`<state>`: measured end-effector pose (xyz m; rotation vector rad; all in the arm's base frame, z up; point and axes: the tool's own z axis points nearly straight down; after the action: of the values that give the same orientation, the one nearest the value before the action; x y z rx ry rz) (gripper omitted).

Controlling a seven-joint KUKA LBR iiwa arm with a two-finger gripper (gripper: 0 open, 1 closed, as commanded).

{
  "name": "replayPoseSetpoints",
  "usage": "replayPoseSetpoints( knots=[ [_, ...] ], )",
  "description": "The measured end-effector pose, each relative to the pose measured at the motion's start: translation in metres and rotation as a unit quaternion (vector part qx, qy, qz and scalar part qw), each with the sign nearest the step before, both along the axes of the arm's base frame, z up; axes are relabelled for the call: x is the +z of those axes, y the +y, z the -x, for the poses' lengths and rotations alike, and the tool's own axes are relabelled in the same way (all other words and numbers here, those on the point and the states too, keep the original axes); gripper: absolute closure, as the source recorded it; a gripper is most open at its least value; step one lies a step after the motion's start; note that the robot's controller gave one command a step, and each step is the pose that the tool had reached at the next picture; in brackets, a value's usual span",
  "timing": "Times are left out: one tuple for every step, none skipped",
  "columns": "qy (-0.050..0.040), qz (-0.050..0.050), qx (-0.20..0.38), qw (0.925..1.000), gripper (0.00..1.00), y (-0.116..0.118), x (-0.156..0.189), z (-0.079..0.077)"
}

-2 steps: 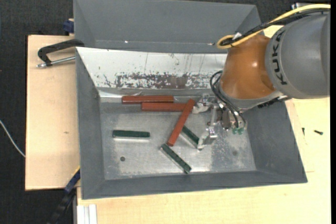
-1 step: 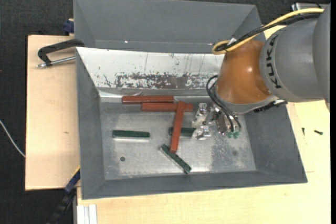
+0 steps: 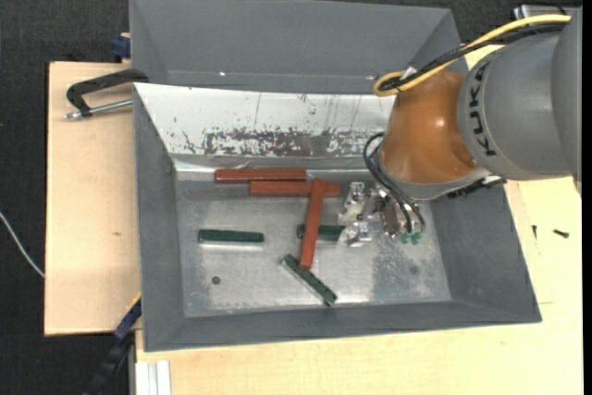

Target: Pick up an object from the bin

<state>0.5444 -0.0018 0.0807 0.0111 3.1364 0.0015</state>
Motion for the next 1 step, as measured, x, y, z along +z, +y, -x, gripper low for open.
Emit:
replayPoseSetpoints(
  knots=[
    [0.0029, -0.001, -0.007, 1.0000, 1.00, -0.0546, 0.0553, -0.0007]
  ],
)
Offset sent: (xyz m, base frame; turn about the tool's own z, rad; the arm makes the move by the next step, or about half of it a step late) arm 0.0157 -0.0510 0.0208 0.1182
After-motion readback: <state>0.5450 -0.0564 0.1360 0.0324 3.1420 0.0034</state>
